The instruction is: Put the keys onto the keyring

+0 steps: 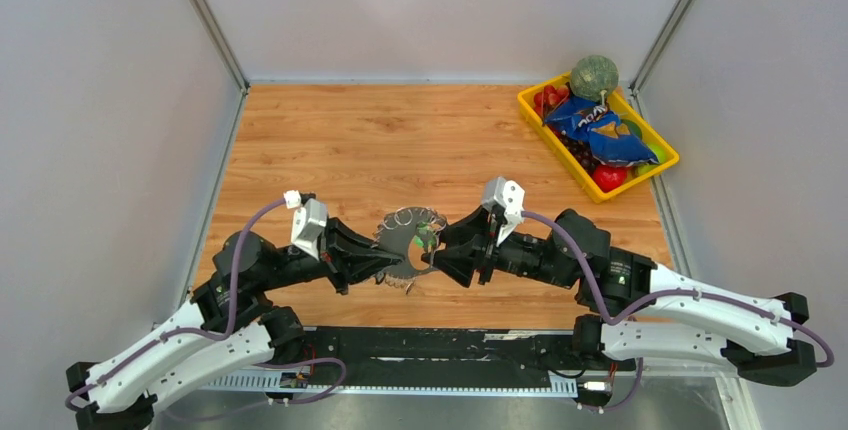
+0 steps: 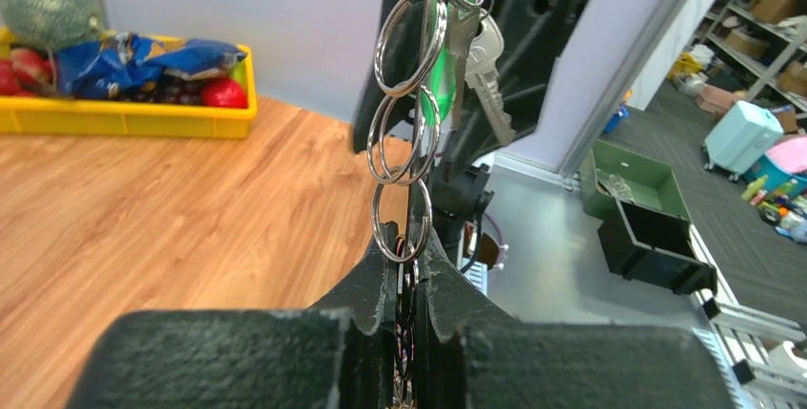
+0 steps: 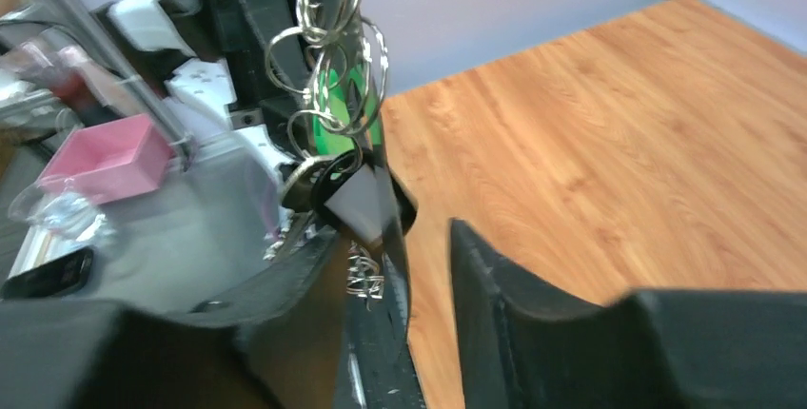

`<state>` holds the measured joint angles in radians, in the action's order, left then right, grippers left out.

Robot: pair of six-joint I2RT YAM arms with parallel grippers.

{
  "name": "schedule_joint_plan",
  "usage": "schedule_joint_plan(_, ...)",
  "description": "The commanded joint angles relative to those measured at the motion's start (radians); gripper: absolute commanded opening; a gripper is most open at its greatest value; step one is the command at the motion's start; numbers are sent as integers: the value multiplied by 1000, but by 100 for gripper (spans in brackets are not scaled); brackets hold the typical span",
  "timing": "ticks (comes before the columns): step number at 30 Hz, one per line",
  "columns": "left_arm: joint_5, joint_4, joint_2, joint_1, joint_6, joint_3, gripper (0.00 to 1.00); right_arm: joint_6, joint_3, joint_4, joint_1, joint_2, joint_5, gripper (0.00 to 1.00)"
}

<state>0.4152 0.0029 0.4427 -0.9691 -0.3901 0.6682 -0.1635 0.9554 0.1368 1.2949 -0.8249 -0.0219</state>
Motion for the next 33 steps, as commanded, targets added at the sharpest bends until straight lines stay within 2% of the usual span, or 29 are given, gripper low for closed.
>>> schedule_joint_plan(1,-107,60,41,-1,-41,1,0,-25,-29,-6,-2,50,192,54)
schedule_joint_plan(5,-269,13,83,0,-42,8,0,-32,-70,48,-3,105,339,65)
schedule_joint_plan(12,-511,-41,218,9,-56,44,0,-80,-147,99,-3,150,549,72)
schedule_joint_plan(18,-424,20,385,124,-148,47,0,-123,-189,117,-3,133,598,73)
schedule_joint_plan(24,-351,67,558,191,-231,53,0,-182,-210,143,-5,98,613,74)
schedule_joint_plan(33,-238,139,829,212,-309,102,0,-248,-236,183,-8,90,611,74)
